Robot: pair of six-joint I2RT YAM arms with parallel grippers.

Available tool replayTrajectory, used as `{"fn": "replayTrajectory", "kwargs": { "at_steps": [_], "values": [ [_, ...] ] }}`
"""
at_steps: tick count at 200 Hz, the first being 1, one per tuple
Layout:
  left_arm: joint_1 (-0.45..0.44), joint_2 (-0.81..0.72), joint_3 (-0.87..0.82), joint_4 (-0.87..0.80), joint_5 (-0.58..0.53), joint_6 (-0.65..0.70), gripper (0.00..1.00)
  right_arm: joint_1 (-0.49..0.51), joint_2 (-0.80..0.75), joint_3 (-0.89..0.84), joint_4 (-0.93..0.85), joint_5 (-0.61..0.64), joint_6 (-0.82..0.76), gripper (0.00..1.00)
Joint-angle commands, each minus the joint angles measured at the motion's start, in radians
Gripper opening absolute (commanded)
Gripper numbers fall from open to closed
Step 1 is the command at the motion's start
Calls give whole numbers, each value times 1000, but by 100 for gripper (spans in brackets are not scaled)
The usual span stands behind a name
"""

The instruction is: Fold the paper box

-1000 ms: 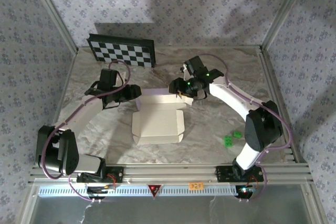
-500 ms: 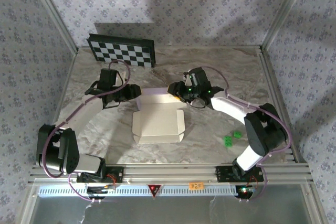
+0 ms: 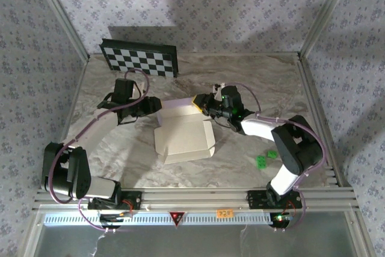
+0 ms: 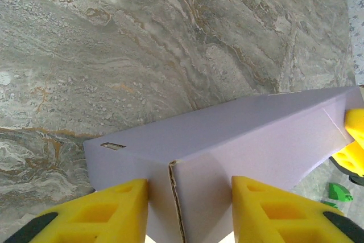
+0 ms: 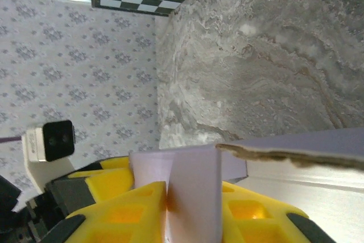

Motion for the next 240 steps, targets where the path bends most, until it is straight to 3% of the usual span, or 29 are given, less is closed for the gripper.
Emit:
{"fn": "replayTrajectory", "kwargs": {
  "at_steps": [1,25,66,106,139,179,197,217,240],
  "values": [
    [-5,-21,-14,-75,24,23,41,2,20,3,123,-14,43,20],
    [-5,-55,0,-97,21,29,42,-2,37,10,129,-37,42,13],
    [19,-149,68,-207,-32,92,52,-23,59,78,40,-190,3,9],
    [35,-178,132,-264,11,165,59,-69,35,201,-304,-404,-162,8],
    [28,-129,175,-271,151,194,61,-102,47,444,-915,-537,-549,8],
    [-42,-67,201,-265,217,195,63,-121,174,718,-1471,-648,-899,8],
    [-83,-37,204,-258,208,192,63,-116,237,805,-1598,-655,-983,8],
    [-101,-16,181,-224,202,168,63,-104,296,877,-1620,-675,-1009,8],
    [-112,5,155,-186,218,152,63,-91,354,941,-1625,-668,-1007,16]
  ]
}}
